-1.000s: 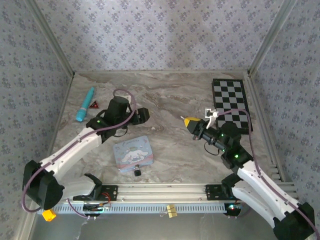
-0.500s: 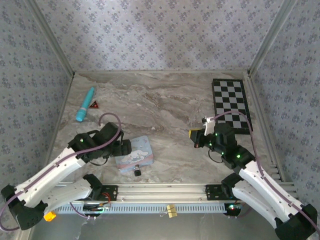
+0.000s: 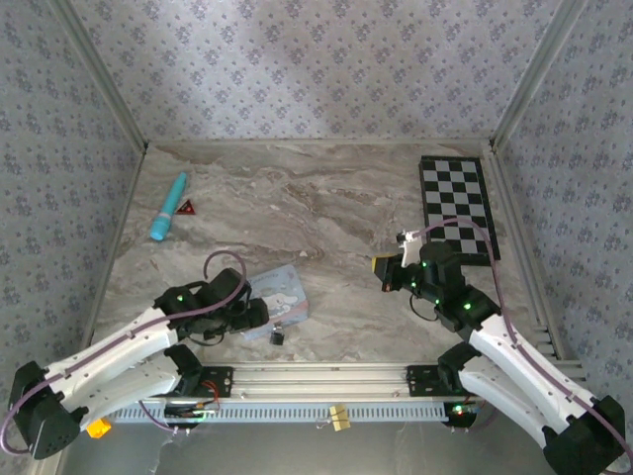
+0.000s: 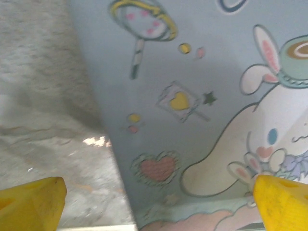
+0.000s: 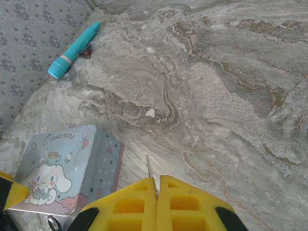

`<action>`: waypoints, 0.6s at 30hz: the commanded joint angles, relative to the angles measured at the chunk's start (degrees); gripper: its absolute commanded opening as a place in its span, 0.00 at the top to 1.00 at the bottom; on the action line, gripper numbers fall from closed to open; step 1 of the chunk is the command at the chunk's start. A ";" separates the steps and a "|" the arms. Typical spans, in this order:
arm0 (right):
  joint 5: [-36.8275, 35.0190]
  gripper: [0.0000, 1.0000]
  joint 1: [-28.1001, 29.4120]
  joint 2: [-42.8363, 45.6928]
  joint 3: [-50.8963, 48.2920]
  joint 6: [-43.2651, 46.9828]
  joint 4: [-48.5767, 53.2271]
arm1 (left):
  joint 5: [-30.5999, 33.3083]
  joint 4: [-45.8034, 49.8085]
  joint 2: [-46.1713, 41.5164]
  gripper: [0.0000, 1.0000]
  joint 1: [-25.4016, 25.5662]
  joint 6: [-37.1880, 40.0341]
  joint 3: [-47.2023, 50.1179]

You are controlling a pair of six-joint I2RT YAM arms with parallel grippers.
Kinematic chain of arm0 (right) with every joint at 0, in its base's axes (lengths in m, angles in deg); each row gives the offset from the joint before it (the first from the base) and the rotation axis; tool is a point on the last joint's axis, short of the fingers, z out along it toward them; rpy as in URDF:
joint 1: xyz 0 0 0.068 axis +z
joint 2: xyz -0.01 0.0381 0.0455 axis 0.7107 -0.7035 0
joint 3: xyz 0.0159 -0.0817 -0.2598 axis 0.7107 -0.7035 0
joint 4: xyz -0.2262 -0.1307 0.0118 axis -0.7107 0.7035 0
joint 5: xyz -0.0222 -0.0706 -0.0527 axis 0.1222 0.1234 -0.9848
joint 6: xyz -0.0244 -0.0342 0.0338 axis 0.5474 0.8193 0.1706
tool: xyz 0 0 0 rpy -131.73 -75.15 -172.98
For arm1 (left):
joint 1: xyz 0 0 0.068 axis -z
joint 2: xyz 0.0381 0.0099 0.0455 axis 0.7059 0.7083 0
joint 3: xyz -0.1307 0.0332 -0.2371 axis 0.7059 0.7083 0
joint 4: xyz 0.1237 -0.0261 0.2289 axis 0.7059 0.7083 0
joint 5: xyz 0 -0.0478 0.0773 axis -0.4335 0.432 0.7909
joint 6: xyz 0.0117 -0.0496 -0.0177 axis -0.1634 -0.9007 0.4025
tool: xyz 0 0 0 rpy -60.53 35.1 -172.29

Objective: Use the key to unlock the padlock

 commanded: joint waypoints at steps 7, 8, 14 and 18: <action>5.26 1.00 -0.76 -0.12 -2.22 -2.72 -3.45 | 2.64 -17.38 11.94 0.02 -0.89 -3.23 0.89; 6.66 1.00 -1.24 -0.12 -2.55 -3.25 -4.16 | 3.15 -18.97 13.68 0.02 -1.51 -3.18 0.58; 12.82 1.00 -4.30 -0.12 -3.81 -6.35 -7.36 | 4.10 -29.70 24.90 0.02 -7.07 1.34 -3.59; 11.96 1.00 -4.13 -0.44 -3.00 -6.78 -5.89 | 3.52 -32.59 34.93 0.02 -11.31 7.19 -11.16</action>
